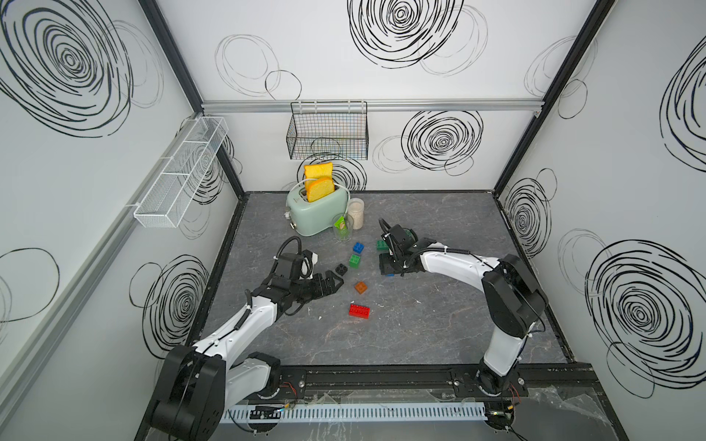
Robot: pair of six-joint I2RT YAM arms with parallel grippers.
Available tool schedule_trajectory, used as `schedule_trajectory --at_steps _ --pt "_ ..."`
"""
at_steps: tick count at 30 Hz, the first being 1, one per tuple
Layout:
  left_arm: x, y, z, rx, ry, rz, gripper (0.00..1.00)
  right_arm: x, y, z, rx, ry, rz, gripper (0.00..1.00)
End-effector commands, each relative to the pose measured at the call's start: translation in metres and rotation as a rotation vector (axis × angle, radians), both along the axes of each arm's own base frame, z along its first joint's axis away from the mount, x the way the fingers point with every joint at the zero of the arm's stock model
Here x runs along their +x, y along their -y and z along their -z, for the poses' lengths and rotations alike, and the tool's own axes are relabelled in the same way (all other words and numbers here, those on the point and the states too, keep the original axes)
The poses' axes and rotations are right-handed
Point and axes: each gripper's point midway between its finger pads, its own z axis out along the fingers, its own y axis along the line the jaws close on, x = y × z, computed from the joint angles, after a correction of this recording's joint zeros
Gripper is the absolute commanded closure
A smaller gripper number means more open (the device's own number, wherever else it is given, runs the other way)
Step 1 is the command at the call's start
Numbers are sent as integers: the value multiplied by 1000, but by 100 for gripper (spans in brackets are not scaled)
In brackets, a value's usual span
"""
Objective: Assemble the letter f with lego
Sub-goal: Assemble the lego brick with the lego brick.
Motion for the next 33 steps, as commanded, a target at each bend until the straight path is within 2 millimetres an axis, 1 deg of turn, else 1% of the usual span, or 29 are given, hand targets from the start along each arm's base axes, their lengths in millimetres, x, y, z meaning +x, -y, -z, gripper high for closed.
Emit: schedule_trajectory --at_steps 1,6,10,18,21,33 --pt "3 -4 2 2 10 -19 2 -9 11 24 -62 -61 15 37" --pt "4 -4 1 3 12 -22 2 -11 12 28 -71 -77 18 38" --pt "4 -4 1 4 12 -23 2 -15 13 28 -70 -80 8 38" --pt "4 -6 1 2 13 -29 2 -23 26 36 -114 -107 3 39" --pt "5 -6 0 1 16 -30 2 -22 30 36 -132 -97 6 39" --pt "4 -6 2 1 8 -32 2 -19 39 34 -192 -64 -15 39"
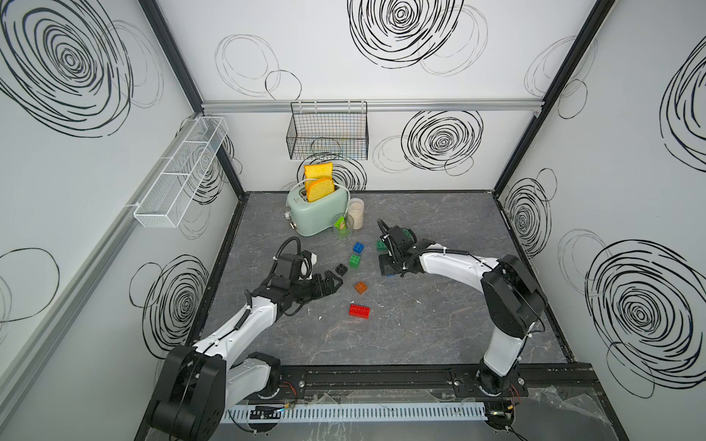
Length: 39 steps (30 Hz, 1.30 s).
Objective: Assemble the letter f with lego
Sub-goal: Assemble the lego brick with the lego brick.
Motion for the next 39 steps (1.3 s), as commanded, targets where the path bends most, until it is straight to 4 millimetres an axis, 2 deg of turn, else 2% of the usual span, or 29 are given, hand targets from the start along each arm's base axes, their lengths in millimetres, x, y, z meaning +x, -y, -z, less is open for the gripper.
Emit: schedule_trajectory --at_steps 1,21,31,39 --pt "4 -3 0 -1 17 -19 2 -23 34 32 -151 -97 11 39" --pt "5 -5 -4 -5 31 -26 2 -44 39 52 -71 -242 -61 40" --pt "5 -4 -5 -6 34 -23 2 -31 37 35 -70 -167 -99 40" --pt "5 -5 -4 -3 34 -26 2 -32 37 40 -79 -177 -107 39"
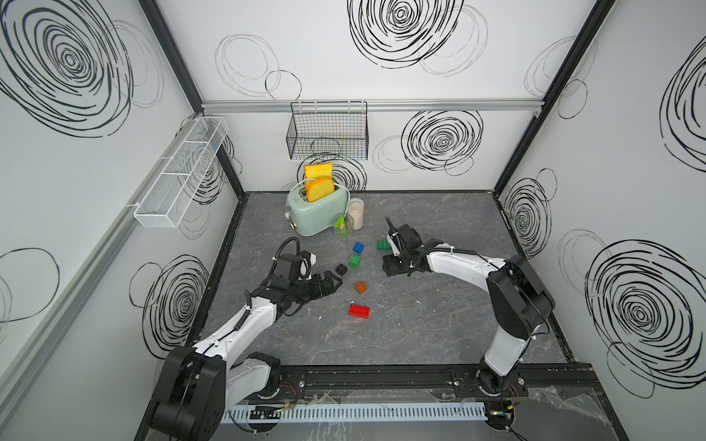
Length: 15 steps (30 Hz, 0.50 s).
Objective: Assemble the letter f with lego
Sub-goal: Assemble the lego brick with the lego brick.
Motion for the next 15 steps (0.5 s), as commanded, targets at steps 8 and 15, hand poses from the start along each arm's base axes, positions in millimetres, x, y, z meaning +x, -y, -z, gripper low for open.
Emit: schedule_trajectory --at_steps 8,15 --pt "5 -3 -4 -4 32 -17 2 -41 34 56 -150 -183 -30 40" --pt "7 -4 -6 -11 38 -22 2 -55 40 74 -168 -231 -69 39"
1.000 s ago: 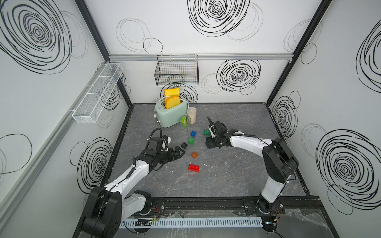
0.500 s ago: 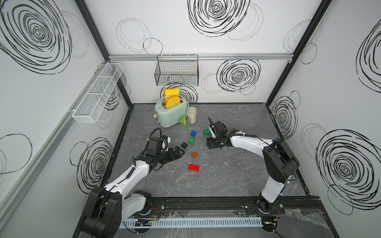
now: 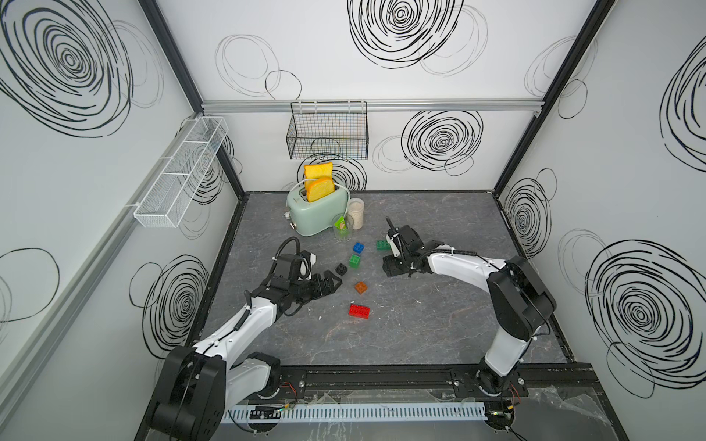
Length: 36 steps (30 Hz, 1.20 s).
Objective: Assemble the letter f with lego
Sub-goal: Assemble the lego brick with the lego brick.
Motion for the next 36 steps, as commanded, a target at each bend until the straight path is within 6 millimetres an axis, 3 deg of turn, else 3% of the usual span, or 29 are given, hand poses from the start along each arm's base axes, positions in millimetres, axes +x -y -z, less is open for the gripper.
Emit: schedule_trajectory --at_steps 1,13,23,36 --pt "6 -3 -6 -11 37 -19 2 -55 40 71 -161 -251 -24 39" --pt "6 -4 -9 -15 49 -20 2 -75 34 78 -87 -380 5 40" --pt "6 -4 -7 -2 42 -23 2 -50 45 35 -236 -235 146 41" --pt "4 -4 -6 12 41 -18 2 -75 47 25 -188 -245 264 35"
